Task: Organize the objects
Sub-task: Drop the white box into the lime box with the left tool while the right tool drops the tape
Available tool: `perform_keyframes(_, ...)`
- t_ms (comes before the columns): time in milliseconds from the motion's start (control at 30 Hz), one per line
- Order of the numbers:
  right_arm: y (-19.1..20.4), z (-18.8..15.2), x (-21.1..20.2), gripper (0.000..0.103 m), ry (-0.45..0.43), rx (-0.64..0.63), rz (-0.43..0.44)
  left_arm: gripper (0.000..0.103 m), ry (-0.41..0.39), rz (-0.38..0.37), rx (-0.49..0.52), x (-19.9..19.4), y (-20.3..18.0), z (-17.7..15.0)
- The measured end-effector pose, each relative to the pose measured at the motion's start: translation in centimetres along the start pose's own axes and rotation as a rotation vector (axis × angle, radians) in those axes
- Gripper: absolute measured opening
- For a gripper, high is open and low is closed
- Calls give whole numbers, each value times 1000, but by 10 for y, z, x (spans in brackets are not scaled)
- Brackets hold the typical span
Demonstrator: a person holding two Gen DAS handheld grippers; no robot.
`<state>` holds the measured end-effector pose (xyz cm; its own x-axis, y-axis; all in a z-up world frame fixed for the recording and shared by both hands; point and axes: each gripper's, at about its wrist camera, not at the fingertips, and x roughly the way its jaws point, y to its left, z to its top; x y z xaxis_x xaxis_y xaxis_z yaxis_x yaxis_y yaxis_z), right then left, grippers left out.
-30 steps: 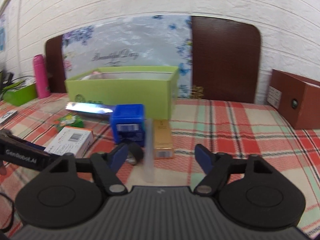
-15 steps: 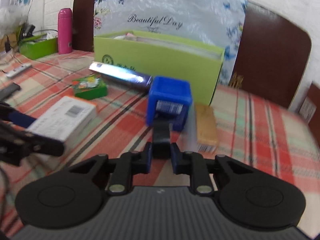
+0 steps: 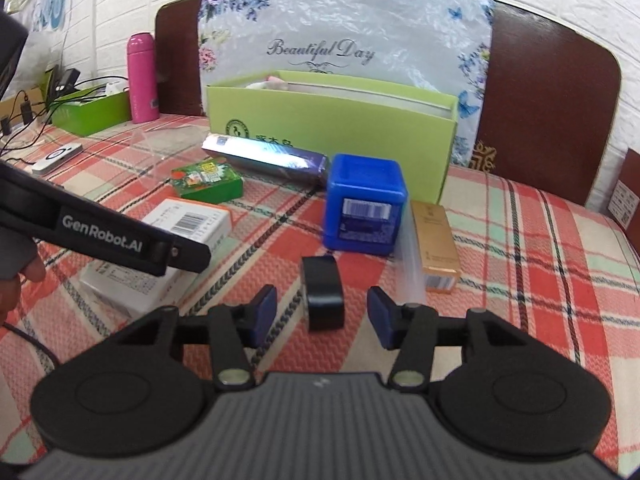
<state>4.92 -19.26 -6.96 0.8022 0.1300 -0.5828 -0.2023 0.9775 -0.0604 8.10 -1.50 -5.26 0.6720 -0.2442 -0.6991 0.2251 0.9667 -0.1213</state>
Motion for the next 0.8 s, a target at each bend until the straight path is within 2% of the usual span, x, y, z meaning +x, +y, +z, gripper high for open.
perform_keyframes(167, -1, 1, 11, 49, 28, 16, 4, 81, 4, 1, -10, 0, 6, -3)
perform_keyframes(267, -3, 0, 11, 47, 28, 23, 24, 78, 11, 2, 9, 3, 5, -2)
perform_keyframes(400, -2, -1, 12, 30, 23, 17, 20, 76, 6, 17, 42, 4, 1, -4)
perform_keyframes(467, 0, 0, 13, 20, 21, 13, 28, 75, 2, 4, 49, 2, 1, -4)
perform_keyframes(500, 1, 0, 12, 18, 19, 10, 34, 74, 2, -10, 43, 0, 2, -3)
perform_keyframes(633, 2, 2, 4, 18, -21, 14, 45, 73, -38, -23, 47, -14, 2, 3)
perform_keyframes(800, 3, 15, -11, 18, -120, -11, 24, 73, -126, -70, 75, -37, -2, 27)
